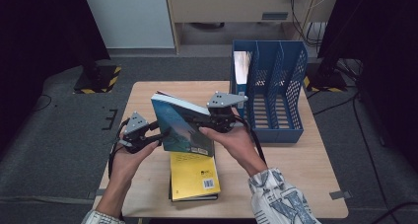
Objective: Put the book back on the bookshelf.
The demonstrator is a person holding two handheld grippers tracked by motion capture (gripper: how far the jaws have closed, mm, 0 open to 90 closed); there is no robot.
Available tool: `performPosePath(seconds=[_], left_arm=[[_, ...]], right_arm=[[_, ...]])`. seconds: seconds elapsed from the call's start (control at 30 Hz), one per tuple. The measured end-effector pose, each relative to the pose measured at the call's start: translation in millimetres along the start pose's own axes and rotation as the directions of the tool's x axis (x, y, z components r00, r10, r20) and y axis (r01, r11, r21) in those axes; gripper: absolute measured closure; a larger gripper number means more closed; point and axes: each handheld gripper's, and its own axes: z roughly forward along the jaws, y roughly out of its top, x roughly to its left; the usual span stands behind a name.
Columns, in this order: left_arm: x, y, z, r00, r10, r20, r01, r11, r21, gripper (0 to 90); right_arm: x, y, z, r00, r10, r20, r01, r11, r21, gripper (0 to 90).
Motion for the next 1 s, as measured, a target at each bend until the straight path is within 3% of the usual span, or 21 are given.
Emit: performPosePath(seconds=[0.67,0.9,1.0], left_arm=[[-0.3,1.2,1.0,1.0,0.001,-0.003,-0.001,1.0,0.008,50.0],[0.3,0.8,1.0,1.0,-0.004,0.003,0.004,1.0,0.005,49.2],[2.9,-2.5,2.1,0.9997,-0.023,-0.013,0.023,0.9996,0.018,39.9]], right_arm=[[-0.8,2.9,4.2,1.0,-0.004,0.001,0.004,1.0,-0.012,69.3],[0.7,2.9,4.3,0.9996,-0.026,0.01,0.026,1.0,-0.015,72.3],[1.5,2.7,4.0,0.9993,-0.038,0.003,0.038,0.999,-0.016,72.8]])
